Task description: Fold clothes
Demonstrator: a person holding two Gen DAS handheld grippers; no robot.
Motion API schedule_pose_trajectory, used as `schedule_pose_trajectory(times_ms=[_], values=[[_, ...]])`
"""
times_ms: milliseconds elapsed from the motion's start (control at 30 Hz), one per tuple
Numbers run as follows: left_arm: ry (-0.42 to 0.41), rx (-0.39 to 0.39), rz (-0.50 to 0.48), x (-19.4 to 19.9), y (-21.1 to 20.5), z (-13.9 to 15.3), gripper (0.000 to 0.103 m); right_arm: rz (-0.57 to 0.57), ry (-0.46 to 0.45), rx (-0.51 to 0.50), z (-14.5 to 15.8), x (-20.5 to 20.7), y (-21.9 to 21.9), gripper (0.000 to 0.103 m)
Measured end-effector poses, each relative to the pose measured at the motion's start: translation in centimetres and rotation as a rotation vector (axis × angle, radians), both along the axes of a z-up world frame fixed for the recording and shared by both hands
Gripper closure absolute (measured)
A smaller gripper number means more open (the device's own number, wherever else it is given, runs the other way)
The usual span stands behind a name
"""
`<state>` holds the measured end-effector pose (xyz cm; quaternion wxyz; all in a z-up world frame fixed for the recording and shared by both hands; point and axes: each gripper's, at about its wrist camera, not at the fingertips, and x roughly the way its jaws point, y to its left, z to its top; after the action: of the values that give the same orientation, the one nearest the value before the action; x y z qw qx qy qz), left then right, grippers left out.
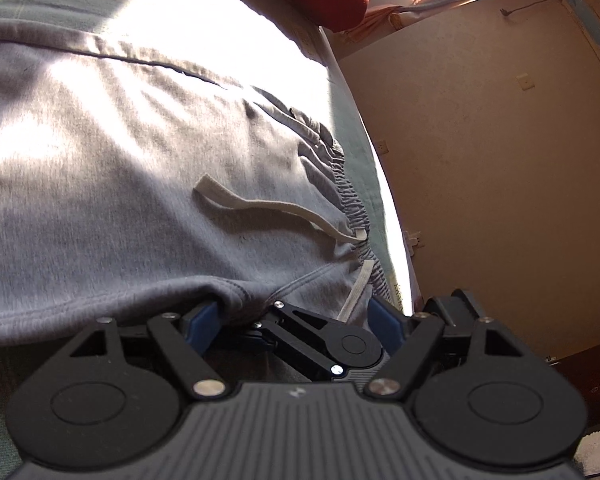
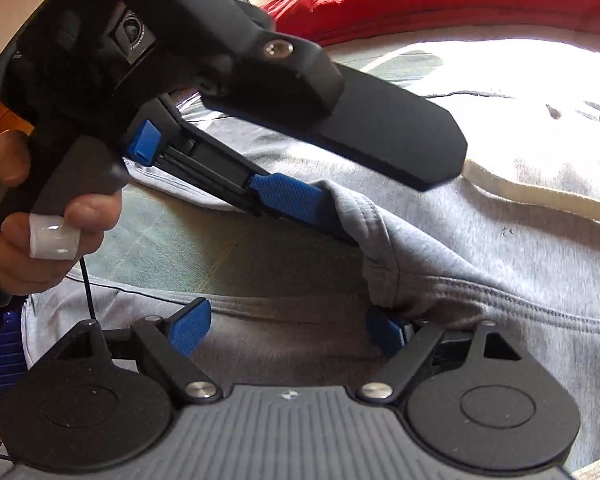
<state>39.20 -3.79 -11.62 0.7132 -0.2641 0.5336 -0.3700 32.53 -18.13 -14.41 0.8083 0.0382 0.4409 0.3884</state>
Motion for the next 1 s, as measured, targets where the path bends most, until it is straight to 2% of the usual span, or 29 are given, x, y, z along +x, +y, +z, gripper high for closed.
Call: schedule_pose_trajectory(times_ms=[167,267,333,433,467,600,667,733,867,933,1000], values=[[-0.057,0.078,0.044,-2.5,3.4,1.4,0.024,0.012,-0.037,-0.024,1.8,-0.6,-0.1,0.015],[-0.043,0.071,0.073,-4.7,5.3,1.1,0.024,0.008,-0.028,0.012,3.4,-1.4,-1.8,0.015],[-0.003,0.034,0.099,-6.0,5.9,0.3,0.024,0.008,-0.014,0.031,3.8,-1.6,-2.7,0.014],[0.067,-0.039,0.135,-8.0,6.6,-1.4,0.024,0.019,0.003,0.018,3.5,-1.5,-2.7,0.014],[0.08,-0.042,0.153,-8.2,6.9,-1.9,0.023,0.031,0.02,0.005,2.9,-0.4,-2.3,0.014],[0.116,-0.004,0.241,-8.2,8.5,-4.2,0.021,0.063,0.031,-0.076,-0.5,0.2,0.7,0.011],[0.131,0.013,0.283,-7.9,9.3,-5.1,0.022,0.072,0.002,-0.095,-0.7,0.5,2.0,0.002],[0.143,0.017,0.317,-7.1,10.0,-5.1,0.023,0.08,-0.029,-0.112,-0.8,0.9,3.2,0.001],[0.004,0.062,0.287,-7.7,9.7,-1.8,0.022,0.086,-0.048,-0.11,1.1,0.7,3.4,0.002],[-0.001,0.033,0.267,-8.4,9.9,-1.3,0.021,0.099,-0.043,-0.086,2.1,0.3,2.6,0.002],[0.039,0.021,0.267,-9.3,10.4,-2.1,0.021,0.109,-0.015,-0.07,2.3,0.2,2.1,0.002]])
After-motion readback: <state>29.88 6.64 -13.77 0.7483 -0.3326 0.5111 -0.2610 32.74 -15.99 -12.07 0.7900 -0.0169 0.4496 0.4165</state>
